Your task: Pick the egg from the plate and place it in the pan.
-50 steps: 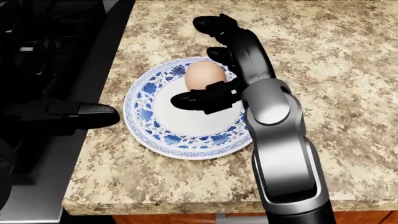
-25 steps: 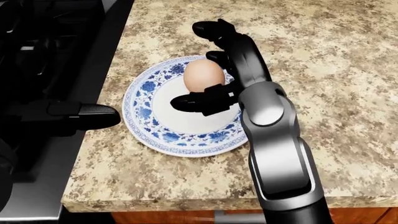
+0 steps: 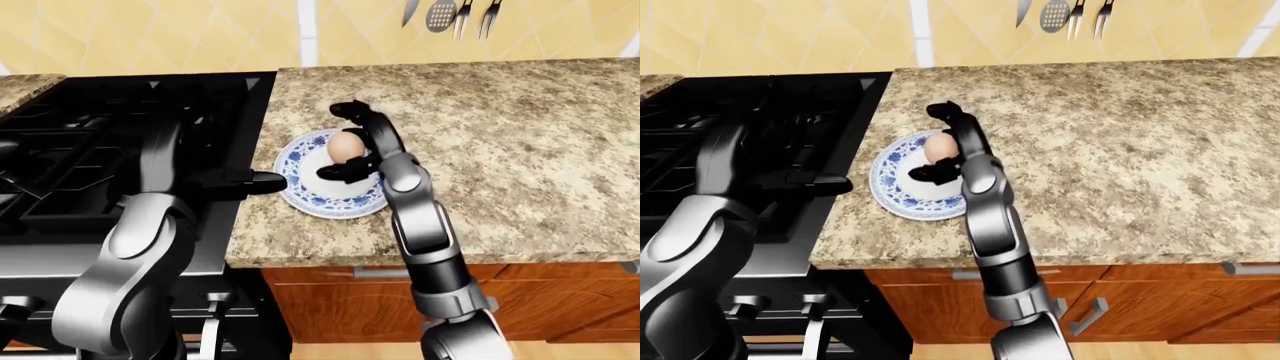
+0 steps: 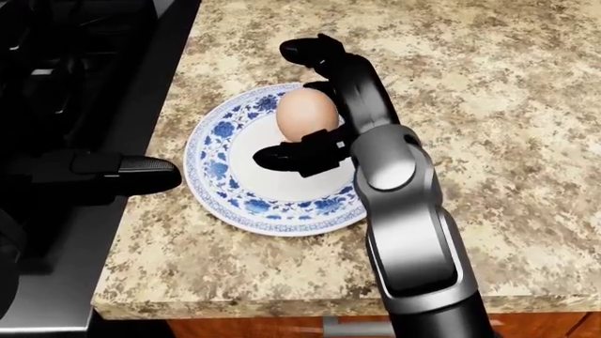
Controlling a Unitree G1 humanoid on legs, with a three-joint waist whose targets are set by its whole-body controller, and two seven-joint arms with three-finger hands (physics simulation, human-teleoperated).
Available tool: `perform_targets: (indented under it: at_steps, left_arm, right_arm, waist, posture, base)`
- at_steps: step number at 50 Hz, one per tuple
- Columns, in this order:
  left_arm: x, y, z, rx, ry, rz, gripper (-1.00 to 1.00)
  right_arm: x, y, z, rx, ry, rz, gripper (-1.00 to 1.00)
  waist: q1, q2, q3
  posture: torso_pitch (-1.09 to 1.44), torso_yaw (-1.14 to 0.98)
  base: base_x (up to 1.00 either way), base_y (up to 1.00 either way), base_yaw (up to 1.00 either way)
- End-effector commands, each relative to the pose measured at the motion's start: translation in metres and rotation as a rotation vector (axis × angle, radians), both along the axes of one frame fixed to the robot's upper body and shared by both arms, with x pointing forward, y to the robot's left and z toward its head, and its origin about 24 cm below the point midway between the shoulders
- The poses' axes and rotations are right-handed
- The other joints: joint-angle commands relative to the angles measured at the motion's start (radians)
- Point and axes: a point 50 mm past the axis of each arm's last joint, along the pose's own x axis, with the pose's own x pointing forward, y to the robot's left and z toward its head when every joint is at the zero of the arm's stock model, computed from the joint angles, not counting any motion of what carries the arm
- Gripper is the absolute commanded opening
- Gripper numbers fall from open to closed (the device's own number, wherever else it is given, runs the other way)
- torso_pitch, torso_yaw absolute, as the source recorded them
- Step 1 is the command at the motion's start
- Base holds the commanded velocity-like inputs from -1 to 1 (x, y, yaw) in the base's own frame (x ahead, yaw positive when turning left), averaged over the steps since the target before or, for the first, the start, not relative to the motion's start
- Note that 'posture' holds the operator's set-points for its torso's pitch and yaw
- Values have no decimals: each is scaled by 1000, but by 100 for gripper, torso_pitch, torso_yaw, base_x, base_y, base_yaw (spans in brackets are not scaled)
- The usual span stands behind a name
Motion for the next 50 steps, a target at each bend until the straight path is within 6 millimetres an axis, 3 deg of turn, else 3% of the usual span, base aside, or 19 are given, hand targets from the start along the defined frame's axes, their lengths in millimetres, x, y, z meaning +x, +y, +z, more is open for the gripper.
perform_targets:
  at_steps: [1, 31, 34, 50]
  left_arm:
    - [-4, 0, 14, 3, -83, 2, 100]
    - [-4, 1, 15, 1, -84, 4, 100]
    - [-4, 0, 14, 1, -84, 4, 100]
    - [-4, 1, 15, 3, -85, 5, 100]
  right_arm:
    - [-2, 4, 22, 7, -101, 16, 42]
    - [-1, 8, 20, -14, -105, 21, 25]
    - [-1, 7, 22, -16, -107, 20, 11]
    - [-1, 9, 19, -55, -121, 16, 4]
  waist:
    - [0, 3, -26]
    - [-1, 4, -26]
    - [-1, 4, -26]
    - [-2, 4, -26]
  posture:
    - [0, 0]
    - [0, 0]
    - [0, 0]
    - [0, 0]
  base:
    - [0, 0, 0]
    - [0, 0, 0]
    - [0, 0, 0]
    - [0, 0, 0]
